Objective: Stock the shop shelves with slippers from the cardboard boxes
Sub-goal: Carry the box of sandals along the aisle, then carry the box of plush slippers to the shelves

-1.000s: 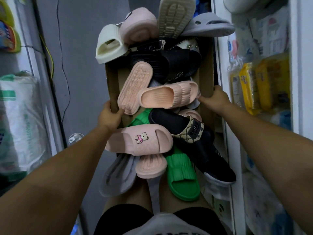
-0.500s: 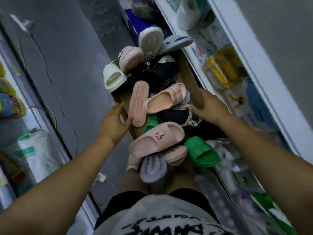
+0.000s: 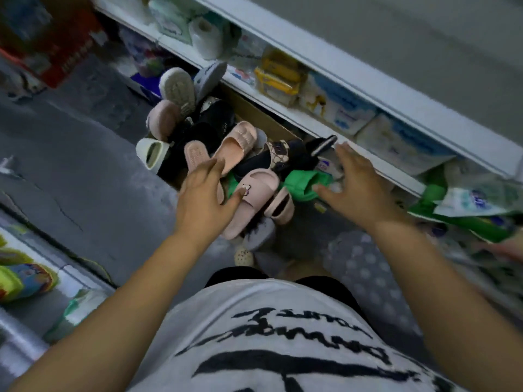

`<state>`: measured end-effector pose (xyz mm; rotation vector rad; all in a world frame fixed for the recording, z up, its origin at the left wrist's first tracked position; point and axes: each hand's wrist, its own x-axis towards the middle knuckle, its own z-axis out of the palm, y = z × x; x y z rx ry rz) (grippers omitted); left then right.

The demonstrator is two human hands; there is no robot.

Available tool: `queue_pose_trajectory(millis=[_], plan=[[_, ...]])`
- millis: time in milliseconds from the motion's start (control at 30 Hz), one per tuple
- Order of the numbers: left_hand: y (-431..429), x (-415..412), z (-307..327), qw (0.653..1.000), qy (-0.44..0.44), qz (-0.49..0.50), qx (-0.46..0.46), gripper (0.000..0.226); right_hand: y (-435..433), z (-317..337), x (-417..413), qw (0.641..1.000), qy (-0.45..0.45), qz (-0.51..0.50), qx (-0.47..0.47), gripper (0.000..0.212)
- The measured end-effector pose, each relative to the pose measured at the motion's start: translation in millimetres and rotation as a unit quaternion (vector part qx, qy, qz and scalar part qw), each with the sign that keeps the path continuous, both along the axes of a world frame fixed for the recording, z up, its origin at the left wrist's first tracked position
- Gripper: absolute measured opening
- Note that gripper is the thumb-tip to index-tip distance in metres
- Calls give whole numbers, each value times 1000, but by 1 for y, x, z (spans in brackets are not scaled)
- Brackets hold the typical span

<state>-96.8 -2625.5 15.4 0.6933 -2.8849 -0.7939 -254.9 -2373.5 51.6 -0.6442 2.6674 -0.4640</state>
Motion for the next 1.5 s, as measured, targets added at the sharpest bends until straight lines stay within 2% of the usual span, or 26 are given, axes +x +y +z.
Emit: queue_pose_trajectory(millis=[133,267,467,600,800,1100,1200,1367,1500], plan=[[45,-6,15,992,19,-113,-44,73,75,1,35,996,-16,-88,12,94],[116,-8,23,974,30,-222,-38,73,176,12,83,984,-35,-175,21,93],[282,2,16,936,33,-349,-44,75,344,26,181,955,-5,-290,53,93],[401,3,18,895,51,-442,-20,72,420,29,241,925,-14,-375,57,96],[517,-8,33,831,76,-551,22,68,481,28,301,864,-14,-504,3,98],[644,-39,40,731,60,-679,32,70,553,25,342,751,-9,-660,1,98],[690,-43,42,685,53,-726,19,72,571,22,355,709,-4,-705,-1,97],[771,-24,42,608,61,-791,4,72,602,14,393,636,-1,-771,-13,98],[842,11,33,565,66,-822,6,75,644,11,433,598,5,-801,-6,99]])
